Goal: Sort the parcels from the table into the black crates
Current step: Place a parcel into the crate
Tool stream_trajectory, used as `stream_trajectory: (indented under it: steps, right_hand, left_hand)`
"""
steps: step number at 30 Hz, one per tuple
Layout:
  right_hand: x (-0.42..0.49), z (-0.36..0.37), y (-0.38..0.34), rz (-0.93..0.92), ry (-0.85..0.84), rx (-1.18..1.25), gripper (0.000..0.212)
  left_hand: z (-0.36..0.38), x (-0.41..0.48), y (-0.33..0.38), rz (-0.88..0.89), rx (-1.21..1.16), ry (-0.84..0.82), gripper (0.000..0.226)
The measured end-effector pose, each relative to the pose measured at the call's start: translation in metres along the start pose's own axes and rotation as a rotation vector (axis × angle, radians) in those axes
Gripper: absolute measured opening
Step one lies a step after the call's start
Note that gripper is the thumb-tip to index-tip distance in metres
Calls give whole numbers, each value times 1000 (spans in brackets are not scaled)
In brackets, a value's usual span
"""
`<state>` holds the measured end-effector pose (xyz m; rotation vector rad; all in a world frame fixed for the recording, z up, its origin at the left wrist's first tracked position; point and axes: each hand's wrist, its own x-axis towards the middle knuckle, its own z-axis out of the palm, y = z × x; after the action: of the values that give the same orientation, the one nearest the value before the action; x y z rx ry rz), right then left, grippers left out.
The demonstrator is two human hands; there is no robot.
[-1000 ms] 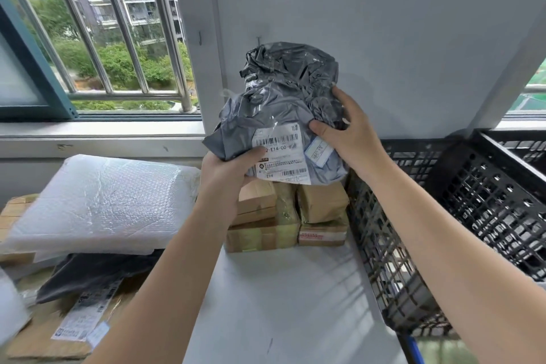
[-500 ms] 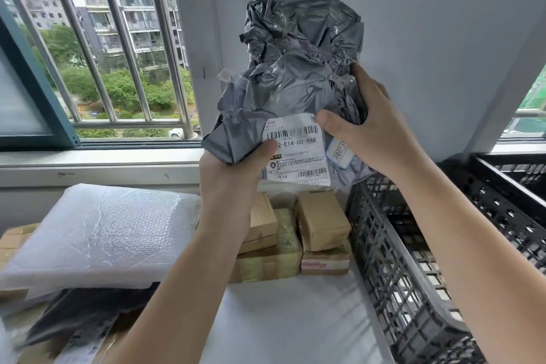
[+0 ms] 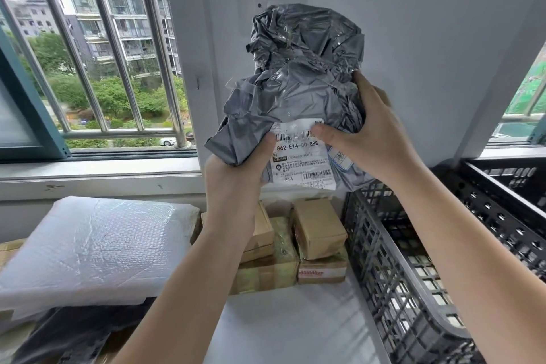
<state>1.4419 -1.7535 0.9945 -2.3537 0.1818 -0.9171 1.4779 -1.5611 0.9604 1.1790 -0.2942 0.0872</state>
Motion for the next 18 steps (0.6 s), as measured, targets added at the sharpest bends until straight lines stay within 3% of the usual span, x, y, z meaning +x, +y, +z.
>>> stream_trajectory:
  steps: [11,18]
  right_hand:
    - [4,-3,14,10,77,12,111]
    - [-7,-23,58,89,134,-65,105]
  left_hand:
    - [9,18,-13,-51,-45,-62,7]
    - [32,25,-45,-122,-42,-257,7]
